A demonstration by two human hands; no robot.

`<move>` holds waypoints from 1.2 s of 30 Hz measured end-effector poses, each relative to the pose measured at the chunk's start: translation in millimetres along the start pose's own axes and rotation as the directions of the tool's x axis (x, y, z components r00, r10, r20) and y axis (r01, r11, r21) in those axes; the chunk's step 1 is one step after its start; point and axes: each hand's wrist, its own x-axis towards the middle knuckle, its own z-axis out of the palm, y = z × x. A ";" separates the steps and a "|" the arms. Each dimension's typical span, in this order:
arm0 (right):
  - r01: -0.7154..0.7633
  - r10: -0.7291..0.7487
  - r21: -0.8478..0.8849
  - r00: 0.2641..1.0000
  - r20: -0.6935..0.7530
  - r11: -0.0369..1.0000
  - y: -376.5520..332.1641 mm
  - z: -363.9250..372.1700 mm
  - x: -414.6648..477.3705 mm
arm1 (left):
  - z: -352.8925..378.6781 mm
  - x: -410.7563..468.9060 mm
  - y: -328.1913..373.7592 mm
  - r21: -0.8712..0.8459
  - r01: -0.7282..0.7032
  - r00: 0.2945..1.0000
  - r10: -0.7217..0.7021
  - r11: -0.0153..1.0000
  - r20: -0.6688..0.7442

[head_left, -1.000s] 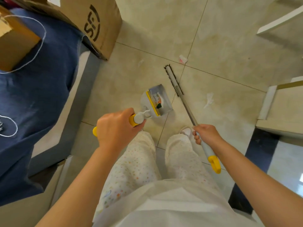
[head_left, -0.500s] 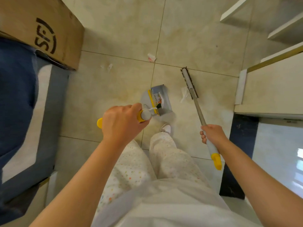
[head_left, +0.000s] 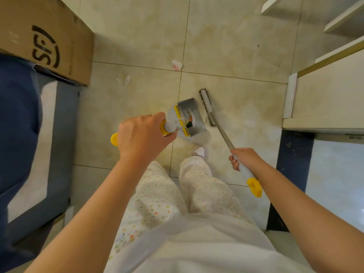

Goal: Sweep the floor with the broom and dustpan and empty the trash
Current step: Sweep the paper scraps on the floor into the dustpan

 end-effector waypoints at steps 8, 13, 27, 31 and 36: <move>-0.129 0.079 0.218 0.971 0.224 0.967 14.6 -21.3 -26.3 | -4.8 -2.8 -9.0 -0.052 0.036 0.999 -0.035 0.998 0.029; -0.085 0.041 0.246 0.983 0.180 0.966 14.3 -23.5 -32.1 | -5.1 -4.3 -11.3 -0.054 0.041 0.999 -0.039 0.998 0.036; -0.093 0.088 0.027 0.988 0.128 0.995 -3.9 21.8 -20.2 | -3.3 -2.8 -11.7 -0.064 0.033 0.999 -0.032 0.997 0.016; -0.236 0.147 0.280 0.941 0.304 0.931 2.8 14.6 -33.5 | -4.4 2.2 -6.6 -0.053 0.026 1.000 -0.026 0.998 0.013; -0.137 0.096 0.170 0.968 0.230 0.976 6.8 9.6 -50.7 | -2.4 -6.5 -12.3 -0.040 0.050 0.999 -0.050 0.998 0.003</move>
